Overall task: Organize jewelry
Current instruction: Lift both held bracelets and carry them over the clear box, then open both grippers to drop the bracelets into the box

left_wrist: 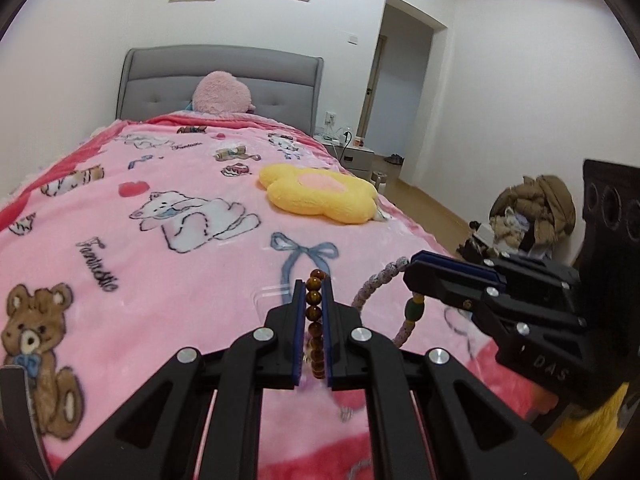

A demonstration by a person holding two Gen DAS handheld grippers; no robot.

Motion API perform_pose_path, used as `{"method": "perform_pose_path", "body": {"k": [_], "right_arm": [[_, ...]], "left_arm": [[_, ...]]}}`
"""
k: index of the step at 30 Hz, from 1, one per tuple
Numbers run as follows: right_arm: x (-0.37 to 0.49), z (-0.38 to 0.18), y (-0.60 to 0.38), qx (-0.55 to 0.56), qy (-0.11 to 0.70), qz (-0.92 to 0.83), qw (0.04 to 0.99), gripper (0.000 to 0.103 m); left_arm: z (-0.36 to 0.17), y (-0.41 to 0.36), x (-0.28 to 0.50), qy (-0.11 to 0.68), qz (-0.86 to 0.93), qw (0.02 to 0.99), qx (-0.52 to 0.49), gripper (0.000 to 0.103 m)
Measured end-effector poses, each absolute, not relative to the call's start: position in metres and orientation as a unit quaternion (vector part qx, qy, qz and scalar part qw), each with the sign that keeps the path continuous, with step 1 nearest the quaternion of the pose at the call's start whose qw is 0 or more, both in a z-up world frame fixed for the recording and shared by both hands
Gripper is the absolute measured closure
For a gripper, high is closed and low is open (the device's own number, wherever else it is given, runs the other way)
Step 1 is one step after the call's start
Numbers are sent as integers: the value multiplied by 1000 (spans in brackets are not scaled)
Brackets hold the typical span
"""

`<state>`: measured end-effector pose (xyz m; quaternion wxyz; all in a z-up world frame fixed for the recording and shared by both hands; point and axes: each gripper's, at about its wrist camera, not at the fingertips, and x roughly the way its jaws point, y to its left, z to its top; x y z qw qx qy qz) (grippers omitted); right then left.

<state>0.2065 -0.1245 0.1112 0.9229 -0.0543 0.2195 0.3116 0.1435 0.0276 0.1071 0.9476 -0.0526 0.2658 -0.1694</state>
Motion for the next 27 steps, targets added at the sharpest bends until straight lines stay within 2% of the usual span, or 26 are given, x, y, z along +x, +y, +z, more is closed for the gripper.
{"method": "perform_pose_path", "body": {"k": [6, 27], "right_arm": [[238, 96, -117, -53, 244, 292, 923, 95], [260, 40, -106, -67, 307, 295, 902, 95]], "left_arm": [[94, 32, 174, 289, -171, 938, -86, 96], [51, 24, 190, 344, -155, 925, -39, 96]]}}
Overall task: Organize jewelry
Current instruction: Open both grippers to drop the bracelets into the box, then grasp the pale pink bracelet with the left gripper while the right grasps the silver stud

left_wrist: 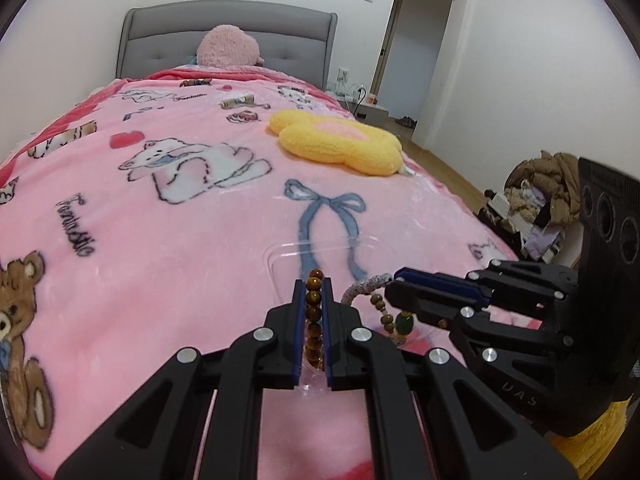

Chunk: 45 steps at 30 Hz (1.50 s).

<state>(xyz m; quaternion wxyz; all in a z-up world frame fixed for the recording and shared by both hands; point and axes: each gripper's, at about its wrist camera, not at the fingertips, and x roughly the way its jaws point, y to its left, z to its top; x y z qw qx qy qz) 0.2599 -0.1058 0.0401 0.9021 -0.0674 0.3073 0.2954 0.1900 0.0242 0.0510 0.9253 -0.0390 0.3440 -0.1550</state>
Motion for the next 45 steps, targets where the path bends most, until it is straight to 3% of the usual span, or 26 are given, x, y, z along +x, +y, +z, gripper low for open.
{"method": "perform_pose_path", "body": {"k": [8, 13, 21, 25, 45], "right_arm": [[255, 37, -106, -76, 303, 297, 903, 94], [249, 44, -110, -68, 291, 301, 905, 93], [229, 56, -125, -54, 277, 319, 905, 87], [212, 46, -128, -80, 284, 326, 898, 85], [203, -10, -103, -125, 361, 353, 854, 79]], "left_arm": [[48, 21, 188, 344, -156, 925, -33, 95], [54, 22, 180, 332, -168, 928, -28, 84], [61, 28, 145, 322, -174, 931, -14, 83], [48, 30, 115, 335, -189, 923, -4, 76], [-7, -3, 64, 391, -199, 898, 26, 75]]}}
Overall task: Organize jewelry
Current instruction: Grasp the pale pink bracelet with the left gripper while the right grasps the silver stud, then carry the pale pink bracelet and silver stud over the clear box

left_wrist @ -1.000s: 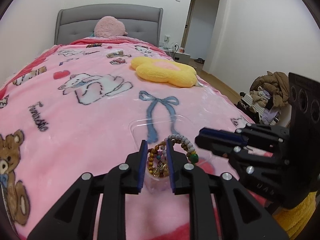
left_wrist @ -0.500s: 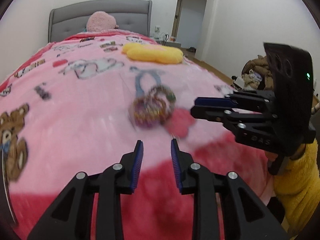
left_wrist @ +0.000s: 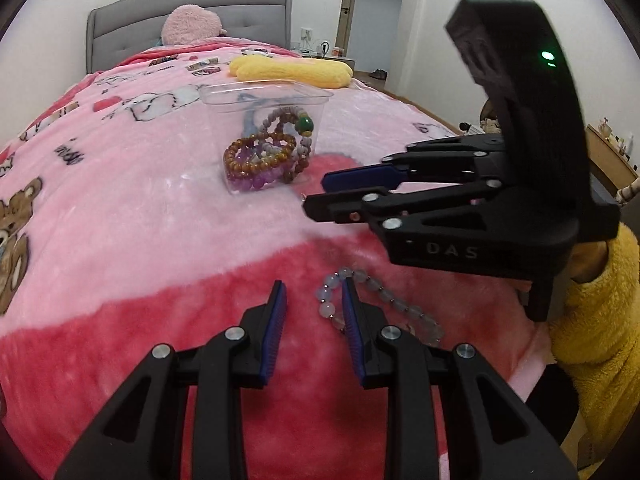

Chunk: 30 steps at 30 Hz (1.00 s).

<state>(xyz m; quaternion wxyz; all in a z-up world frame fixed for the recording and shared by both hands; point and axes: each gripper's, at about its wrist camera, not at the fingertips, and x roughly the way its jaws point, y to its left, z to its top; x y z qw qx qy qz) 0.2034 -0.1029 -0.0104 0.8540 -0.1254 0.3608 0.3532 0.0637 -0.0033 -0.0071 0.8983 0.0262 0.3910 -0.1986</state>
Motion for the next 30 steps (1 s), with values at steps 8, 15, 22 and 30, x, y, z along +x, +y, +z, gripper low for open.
{"method": "perform_pose_path", "body": {"k": [8, 15, 22, 30], "right_arm": [[210, -13, -103, -120, 365, 350, 854, 79], [212, -14, -101, -122, 370, 347, 853, 79], [214, -19, -96, -134, 375, 341, 851, 79], [211, -22, -91, -151, 373, 335, 852, 91]], "left_arm": [[-2, -3, 54, 380, -211, 900, 17, 75], [-8, -10, 56, 395, -204, 896, 24, 75], [-15, -7, 62, 412, -205, 888, 10, 75], [-17, -1, 69, 415, -206, 886, -14, 92]]}}
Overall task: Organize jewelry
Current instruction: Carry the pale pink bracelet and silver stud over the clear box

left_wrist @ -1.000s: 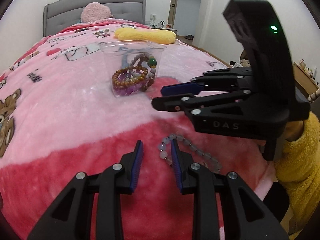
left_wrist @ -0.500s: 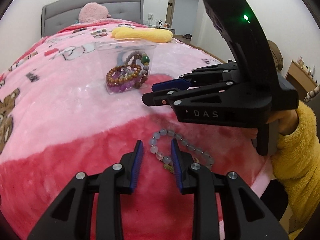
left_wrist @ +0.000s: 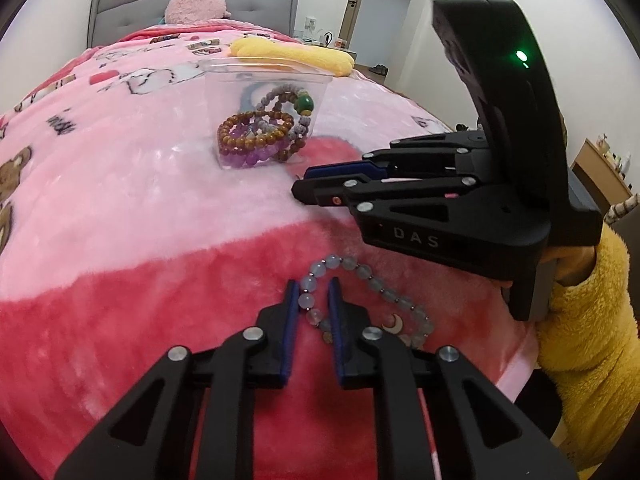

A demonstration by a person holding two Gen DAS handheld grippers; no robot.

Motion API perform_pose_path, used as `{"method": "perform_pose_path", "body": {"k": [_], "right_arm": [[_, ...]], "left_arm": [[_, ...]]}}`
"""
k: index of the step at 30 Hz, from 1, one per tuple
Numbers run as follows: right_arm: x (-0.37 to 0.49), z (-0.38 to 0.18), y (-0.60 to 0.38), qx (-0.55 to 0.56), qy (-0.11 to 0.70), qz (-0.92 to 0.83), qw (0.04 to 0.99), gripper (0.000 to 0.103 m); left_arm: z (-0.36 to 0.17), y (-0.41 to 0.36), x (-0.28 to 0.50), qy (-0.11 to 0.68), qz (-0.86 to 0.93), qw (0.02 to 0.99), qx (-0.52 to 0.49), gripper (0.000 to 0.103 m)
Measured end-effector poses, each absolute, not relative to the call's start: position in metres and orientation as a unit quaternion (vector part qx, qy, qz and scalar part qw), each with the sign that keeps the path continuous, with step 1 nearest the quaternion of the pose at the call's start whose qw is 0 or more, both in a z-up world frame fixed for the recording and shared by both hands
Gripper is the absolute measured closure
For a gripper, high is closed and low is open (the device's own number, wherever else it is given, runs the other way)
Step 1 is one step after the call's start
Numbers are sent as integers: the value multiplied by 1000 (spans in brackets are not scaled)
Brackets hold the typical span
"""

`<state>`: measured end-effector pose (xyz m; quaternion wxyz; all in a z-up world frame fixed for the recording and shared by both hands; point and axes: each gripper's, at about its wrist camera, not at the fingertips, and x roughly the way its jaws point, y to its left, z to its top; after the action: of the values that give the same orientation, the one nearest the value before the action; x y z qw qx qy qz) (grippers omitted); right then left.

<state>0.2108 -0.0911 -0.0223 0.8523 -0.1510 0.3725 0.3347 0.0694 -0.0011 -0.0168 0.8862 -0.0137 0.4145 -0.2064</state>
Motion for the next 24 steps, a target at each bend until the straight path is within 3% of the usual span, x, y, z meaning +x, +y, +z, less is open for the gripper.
{"method": "perform_pose_path", "body": {"k": [24], "right_arm": [[192, 14, -105, -127, 324, 341, 873, 91]], "left_arm": [[24, 3, 47, 335, -236, 912, -32, 95]]}}
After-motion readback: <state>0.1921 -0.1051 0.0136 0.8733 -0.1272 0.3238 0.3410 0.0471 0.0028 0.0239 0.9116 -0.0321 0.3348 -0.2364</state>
